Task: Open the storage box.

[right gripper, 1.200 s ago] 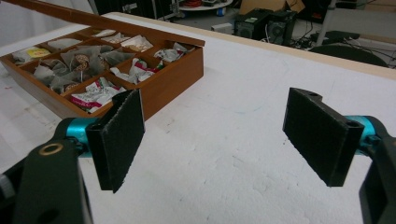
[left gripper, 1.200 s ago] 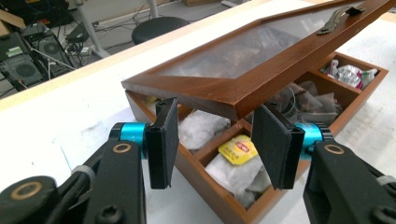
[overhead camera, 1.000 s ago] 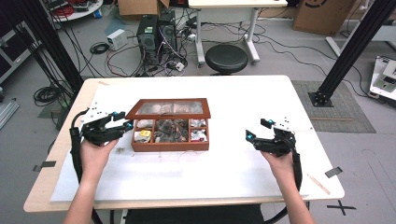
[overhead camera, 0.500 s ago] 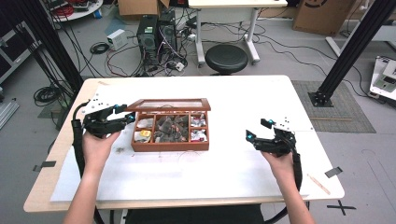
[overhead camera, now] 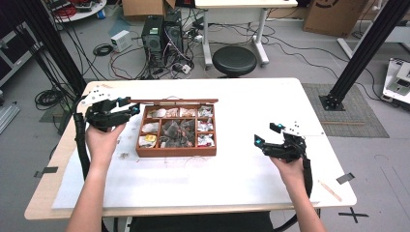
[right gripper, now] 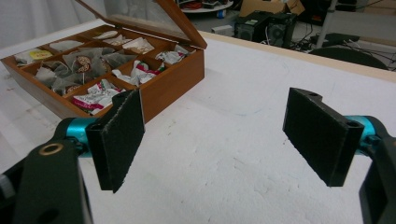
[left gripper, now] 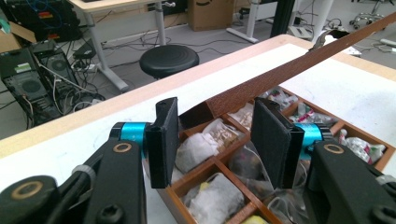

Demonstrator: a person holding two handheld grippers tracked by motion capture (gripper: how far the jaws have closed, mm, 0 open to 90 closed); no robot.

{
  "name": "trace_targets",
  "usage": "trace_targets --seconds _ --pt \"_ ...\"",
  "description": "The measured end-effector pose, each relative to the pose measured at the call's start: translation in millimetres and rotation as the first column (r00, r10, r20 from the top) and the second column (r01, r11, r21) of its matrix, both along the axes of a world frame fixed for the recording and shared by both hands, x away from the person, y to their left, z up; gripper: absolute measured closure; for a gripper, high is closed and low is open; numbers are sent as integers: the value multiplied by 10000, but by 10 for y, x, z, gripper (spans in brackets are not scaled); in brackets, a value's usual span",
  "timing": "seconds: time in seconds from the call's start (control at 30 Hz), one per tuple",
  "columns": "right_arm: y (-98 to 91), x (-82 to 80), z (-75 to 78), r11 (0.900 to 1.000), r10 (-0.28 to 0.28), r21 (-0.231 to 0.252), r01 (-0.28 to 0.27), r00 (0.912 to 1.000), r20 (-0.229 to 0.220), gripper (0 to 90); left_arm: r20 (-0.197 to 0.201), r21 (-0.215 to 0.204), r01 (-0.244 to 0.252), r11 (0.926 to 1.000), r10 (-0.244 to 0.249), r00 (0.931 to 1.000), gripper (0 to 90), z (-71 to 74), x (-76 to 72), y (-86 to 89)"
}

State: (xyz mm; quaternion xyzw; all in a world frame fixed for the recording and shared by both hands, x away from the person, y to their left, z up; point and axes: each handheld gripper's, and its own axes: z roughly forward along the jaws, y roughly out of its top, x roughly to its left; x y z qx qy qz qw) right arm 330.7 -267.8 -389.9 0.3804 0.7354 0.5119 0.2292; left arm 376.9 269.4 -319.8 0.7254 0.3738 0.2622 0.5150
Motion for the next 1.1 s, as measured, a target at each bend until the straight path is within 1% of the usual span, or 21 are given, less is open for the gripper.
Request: trace_targets --seconds 0.03,0.1,0.2,0.27,0.3,0.43,0.63,0.7,0.8,1.1 --pt "-5 4 -1 10000 -1 -17 1 10000 34 211 -41 -64 -41 10000 41 10000 517 25 32 -4" --pt "-5 5 -2 10000 3 -4 -3 10000 19 211 -40 -50 -65 10000 65 10000 518 41 45 -8" --pt "-7 5 -5 10000 -1 26 1 10000 8 211 -54 146 -129 9998 130 9999 518 100 86 -25" --pt "-10 4 -3 10000 -23 32 23 10000 20 211 22 213 -162 9996 161 9999 518 128 102 -32" --pt "-12 7 -3 10000 -23 36 23 10000 44 211 -18 220 -170 9996 170 9999 519 143 114 -32" --pt "-16 9 -4 10000 -23 39 22 10000 27 211 -51 83 -241 9997 242 9997 519 171 165 -32" --pt "-18 9 -7 10000 -5 24 5 10000 32 211 -98 -306 -369 9989 366 9993 518 197 252 -26" --pt "-23 8 -7 10000 -40 40 40 10000 3 211 -53 -339 -399 9986 397 9992 519 201 270 -26" --pt "-30 15 -6 9999 -56 90 56 10000 33 211 -77 -600 -431 9973 427 9991 521 187 301 -13" --pt "-29 21 1 9998 -100 152 99 9999 44 211 -119 -673 -530 9963 523 9986 528 173 335 -14"
